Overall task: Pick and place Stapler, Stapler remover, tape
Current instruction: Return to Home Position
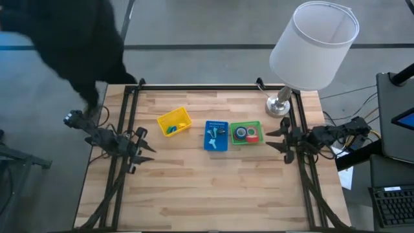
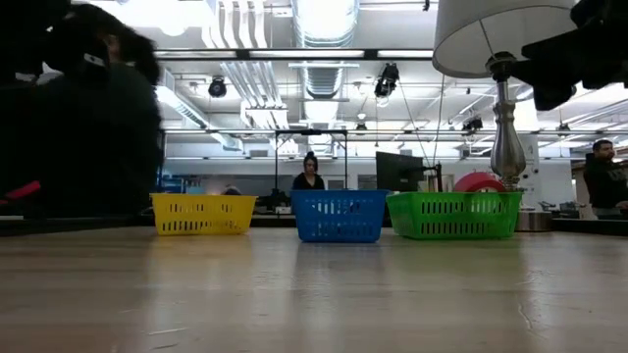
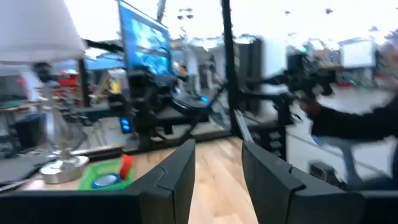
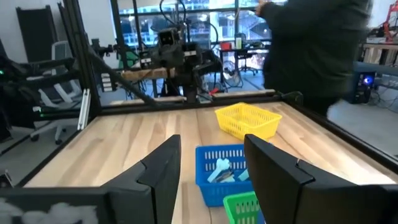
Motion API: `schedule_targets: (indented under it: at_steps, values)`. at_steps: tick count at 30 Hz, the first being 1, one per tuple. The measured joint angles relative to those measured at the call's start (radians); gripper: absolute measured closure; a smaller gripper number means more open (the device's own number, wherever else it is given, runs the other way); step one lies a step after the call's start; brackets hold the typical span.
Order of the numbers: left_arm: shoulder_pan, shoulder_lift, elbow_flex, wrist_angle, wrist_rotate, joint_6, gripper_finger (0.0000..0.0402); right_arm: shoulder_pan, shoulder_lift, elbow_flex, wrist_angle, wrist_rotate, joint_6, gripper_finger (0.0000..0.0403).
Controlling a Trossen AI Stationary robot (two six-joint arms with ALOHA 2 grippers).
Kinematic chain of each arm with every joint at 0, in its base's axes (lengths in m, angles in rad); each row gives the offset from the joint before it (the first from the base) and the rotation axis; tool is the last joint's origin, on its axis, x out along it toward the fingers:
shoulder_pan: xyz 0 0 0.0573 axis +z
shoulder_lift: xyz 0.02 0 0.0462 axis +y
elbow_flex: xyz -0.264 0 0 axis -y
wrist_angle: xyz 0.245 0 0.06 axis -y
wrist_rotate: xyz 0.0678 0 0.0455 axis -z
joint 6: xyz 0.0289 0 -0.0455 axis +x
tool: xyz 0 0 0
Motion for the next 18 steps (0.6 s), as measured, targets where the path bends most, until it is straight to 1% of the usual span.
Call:
schedule_targets:
  at_steps: [2, 7, 10, 18]
  values:
    - [0.0, -0.001, 0.0, -0.036, 0.035, 0.002, 0.0266, 0.0, 0.001, -0.01, 0.0, 0.0, 0.0, 0.0231]
    - [0.0, 0.001, -0.001, -0.11, 0.042, -0.035, 0.0266, 0.0, -0.001, -0.038, -0.001, 0.0, 0.002, 0.0227]
    - [0.0, 0.001, -0.001, -0.116, 0.044, -0.035, 0.0266, 0.0, 0.002, -0.058, 0.004, -0.002, -0.001, 0.0228]
    - [0.0, 0.006, -0.001, -0.126, 0.045, 0.011, 0.0266, 0.001, 0.014, -0.058, 0.007, -0.003, -0.033, 0.0236]
